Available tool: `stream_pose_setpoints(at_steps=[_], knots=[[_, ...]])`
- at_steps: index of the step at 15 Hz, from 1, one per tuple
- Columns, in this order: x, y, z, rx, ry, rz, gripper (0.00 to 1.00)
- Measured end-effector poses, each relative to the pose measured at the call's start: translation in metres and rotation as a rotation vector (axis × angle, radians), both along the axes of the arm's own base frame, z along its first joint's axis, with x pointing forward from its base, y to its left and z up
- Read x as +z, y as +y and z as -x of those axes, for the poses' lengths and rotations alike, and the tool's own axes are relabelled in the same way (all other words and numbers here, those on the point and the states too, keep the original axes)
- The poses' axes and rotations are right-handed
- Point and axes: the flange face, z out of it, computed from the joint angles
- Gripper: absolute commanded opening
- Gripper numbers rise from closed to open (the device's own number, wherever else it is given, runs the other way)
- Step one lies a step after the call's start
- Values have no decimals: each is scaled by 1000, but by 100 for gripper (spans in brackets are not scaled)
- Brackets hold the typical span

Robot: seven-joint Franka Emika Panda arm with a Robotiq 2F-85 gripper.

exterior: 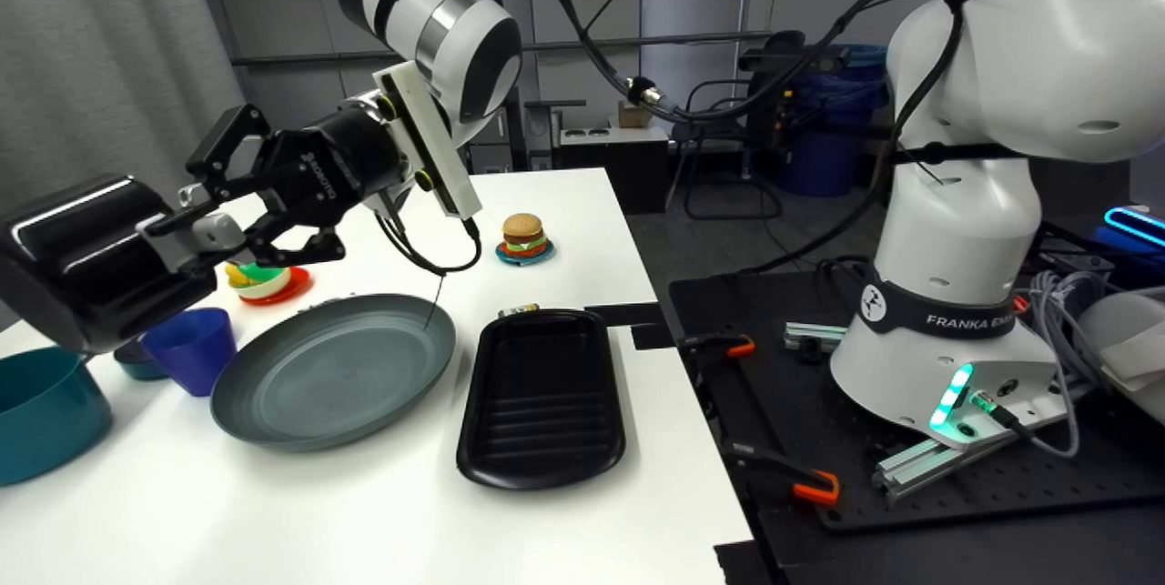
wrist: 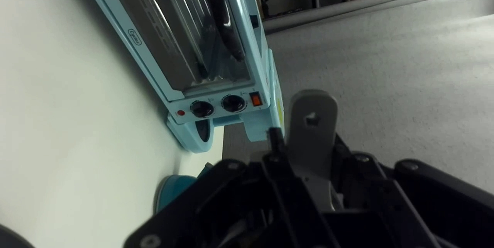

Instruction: Get the black pot and pour its contents onto the gray plate

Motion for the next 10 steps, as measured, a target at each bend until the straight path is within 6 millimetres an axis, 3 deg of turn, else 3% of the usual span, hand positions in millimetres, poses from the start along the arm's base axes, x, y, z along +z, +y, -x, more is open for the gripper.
stream_pose_setpoints(at_steps=[10], knots=[[-11, -4, 4, -13, -27, -208, 7]])
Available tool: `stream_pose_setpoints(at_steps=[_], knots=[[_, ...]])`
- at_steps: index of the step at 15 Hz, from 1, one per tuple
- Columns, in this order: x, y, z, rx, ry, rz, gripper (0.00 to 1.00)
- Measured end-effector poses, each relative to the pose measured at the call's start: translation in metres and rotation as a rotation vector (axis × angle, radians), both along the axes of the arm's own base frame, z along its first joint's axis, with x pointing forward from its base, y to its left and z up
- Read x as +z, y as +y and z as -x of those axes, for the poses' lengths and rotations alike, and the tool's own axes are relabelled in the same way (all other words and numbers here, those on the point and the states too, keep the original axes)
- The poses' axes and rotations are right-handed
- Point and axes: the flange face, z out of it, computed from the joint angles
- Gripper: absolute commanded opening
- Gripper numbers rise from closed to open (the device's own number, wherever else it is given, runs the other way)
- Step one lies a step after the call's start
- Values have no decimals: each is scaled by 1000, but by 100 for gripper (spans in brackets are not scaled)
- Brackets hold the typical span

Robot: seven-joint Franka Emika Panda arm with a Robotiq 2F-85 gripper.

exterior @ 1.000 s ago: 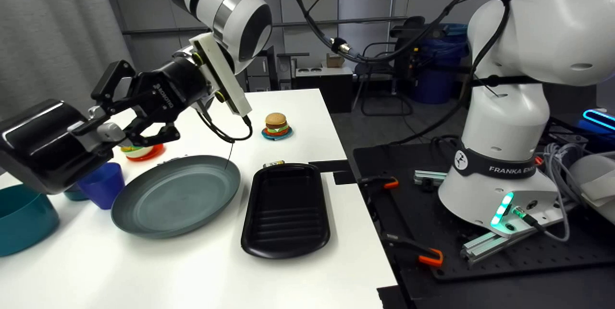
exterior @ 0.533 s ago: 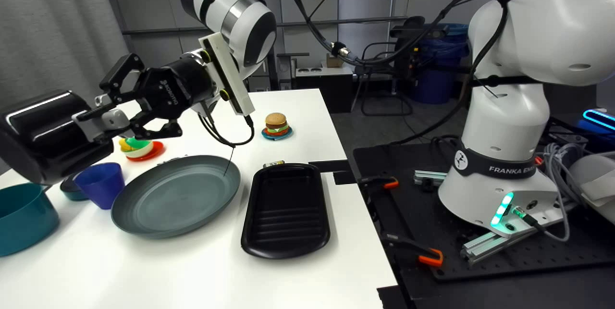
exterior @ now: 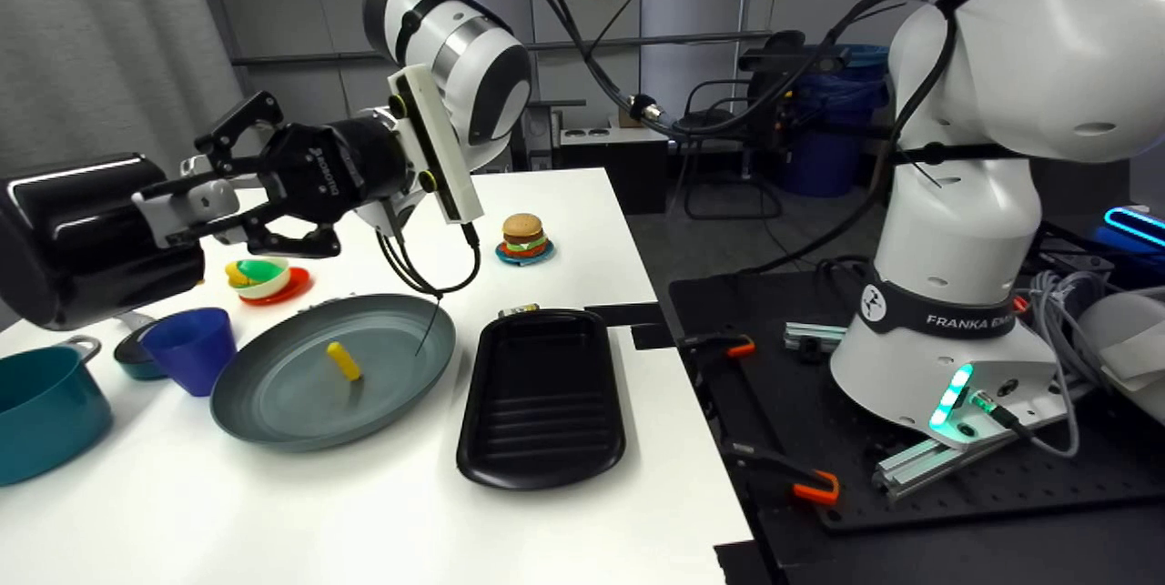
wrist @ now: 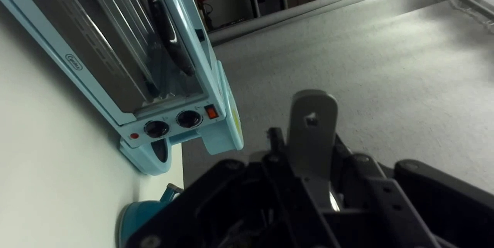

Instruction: Get the black pot and pour its contents onto the gray plate

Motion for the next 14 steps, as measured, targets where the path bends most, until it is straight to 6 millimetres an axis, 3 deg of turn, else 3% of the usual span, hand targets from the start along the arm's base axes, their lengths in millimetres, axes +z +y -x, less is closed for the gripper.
stream_pose_setpoints(at_steps=[14], knots=[[-10, 3, 12, -24, -21, -163, 7]])
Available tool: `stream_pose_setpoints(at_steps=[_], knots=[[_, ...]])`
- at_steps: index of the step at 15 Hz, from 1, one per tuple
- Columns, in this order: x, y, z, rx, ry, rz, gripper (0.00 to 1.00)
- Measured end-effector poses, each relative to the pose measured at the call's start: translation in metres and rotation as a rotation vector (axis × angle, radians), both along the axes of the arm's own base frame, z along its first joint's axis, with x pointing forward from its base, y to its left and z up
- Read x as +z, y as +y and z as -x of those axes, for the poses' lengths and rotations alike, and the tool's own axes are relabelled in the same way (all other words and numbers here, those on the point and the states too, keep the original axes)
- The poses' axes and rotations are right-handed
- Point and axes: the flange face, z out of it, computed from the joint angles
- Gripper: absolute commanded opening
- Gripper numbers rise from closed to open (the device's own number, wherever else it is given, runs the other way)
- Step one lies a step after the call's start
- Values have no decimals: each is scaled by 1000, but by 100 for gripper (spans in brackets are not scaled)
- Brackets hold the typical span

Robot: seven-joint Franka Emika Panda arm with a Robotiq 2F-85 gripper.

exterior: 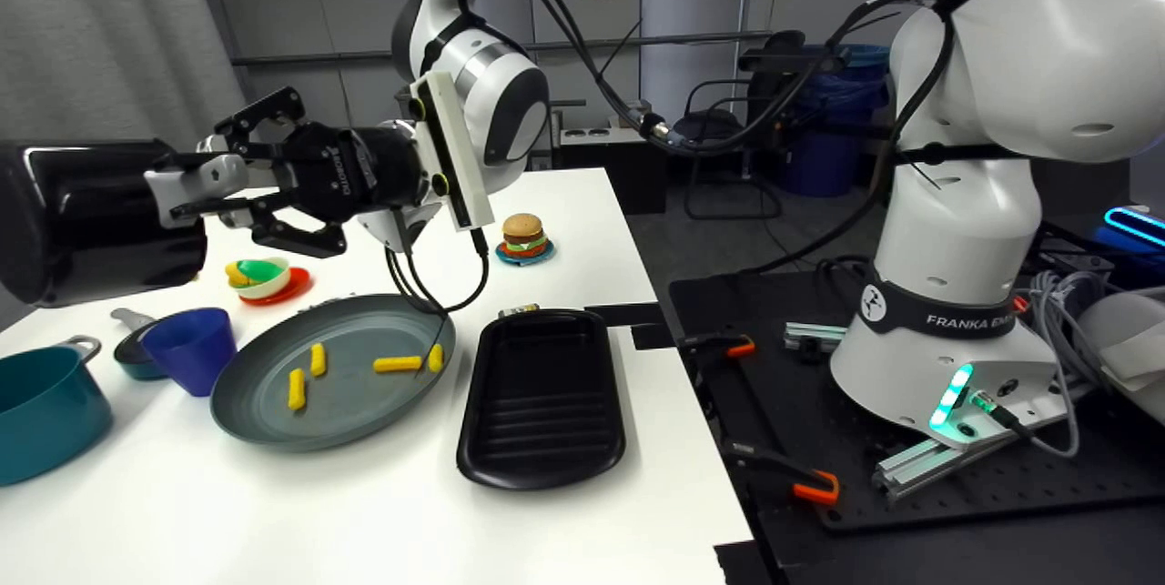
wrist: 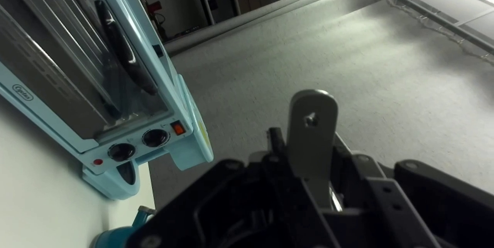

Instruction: Get the black pot and pour its contents onto the gray plate

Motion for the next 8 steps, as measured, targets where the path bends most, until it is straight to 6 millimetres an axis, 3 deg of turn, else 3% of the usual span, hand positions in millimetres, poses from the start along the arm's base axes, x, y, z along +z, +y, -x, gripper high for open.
stream_pose_setpoints(at_steps=[8], knots=[[-4, 3, 6, -14, -11, -26, 7]])
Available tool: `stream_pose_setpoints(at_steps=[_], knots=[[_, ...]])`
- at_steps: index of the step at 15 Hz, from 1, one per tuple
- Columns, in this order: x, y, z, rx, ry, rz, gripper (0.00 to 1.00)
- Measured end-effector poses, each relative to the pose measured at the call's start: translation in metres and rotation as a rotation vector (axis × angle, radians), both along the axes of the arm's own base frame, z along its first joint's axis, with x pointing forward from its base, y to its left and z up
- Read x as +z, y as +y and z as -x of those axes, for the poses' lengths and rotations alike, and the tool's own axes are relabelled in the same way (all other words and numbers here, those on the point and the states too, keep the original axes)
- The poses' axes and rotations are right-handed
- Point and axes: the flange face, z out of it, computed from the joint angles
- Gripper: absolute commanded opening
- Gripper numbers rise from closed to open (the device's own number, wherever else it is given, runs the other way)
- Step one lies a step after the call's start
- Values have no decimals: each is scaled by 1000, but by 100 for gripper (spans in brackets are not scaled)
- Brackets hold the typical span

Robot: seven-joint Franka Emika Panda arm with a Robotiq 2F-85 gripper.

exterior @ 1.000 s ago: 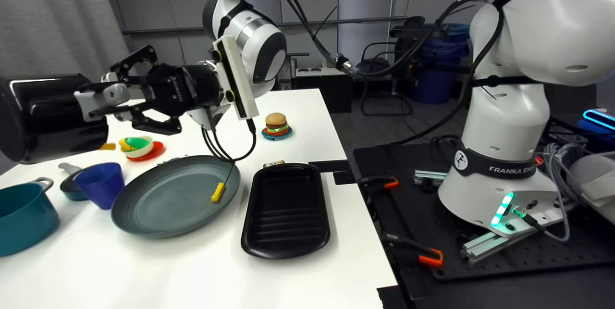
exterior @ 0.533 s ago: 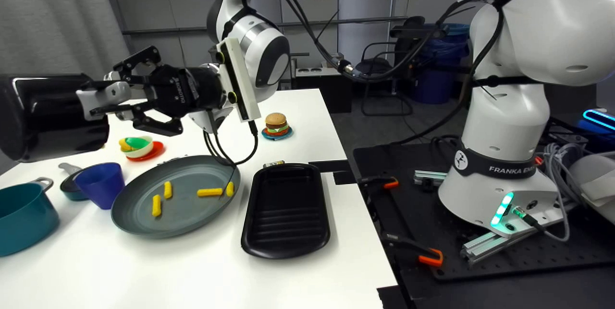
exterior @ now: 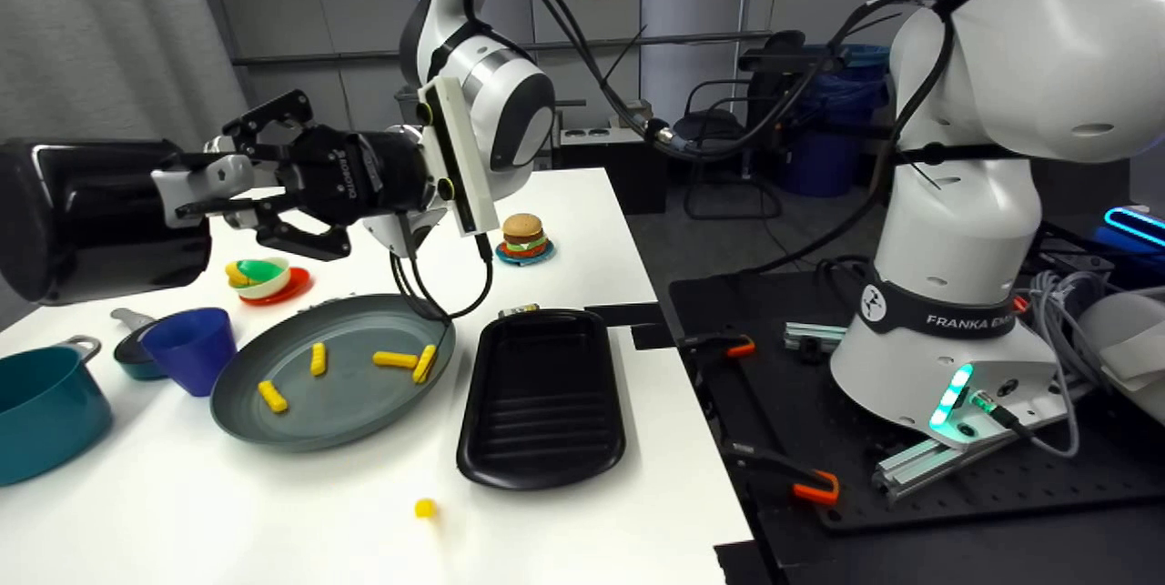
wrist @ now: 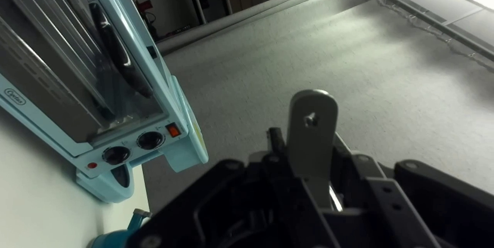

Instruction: Get the black pot and pour its contents onto the gray plate

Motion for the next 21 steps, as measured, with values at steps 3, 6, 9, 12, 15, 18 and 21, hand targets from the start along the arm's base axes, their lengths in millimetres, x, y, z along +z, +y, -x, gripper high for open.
stream_pose_setpoints(at_steps=[3, 6, 9, 12, 15, 18, 21], knots=[[-2, 0, 0, -5, -2, -13, 7], [-3, 0, 0, -11, -2, -15, 7], [-4, 0, 0, -12, -6, -12, 7], [-4, 0, 0, -14, -12, -9, 7], [-4, 1, 0, -14, -17, -5, 7], [-4, 2, 0, -14, -25, 12, 7], [-5, 3, 0, -17, -7, 57, 7]])
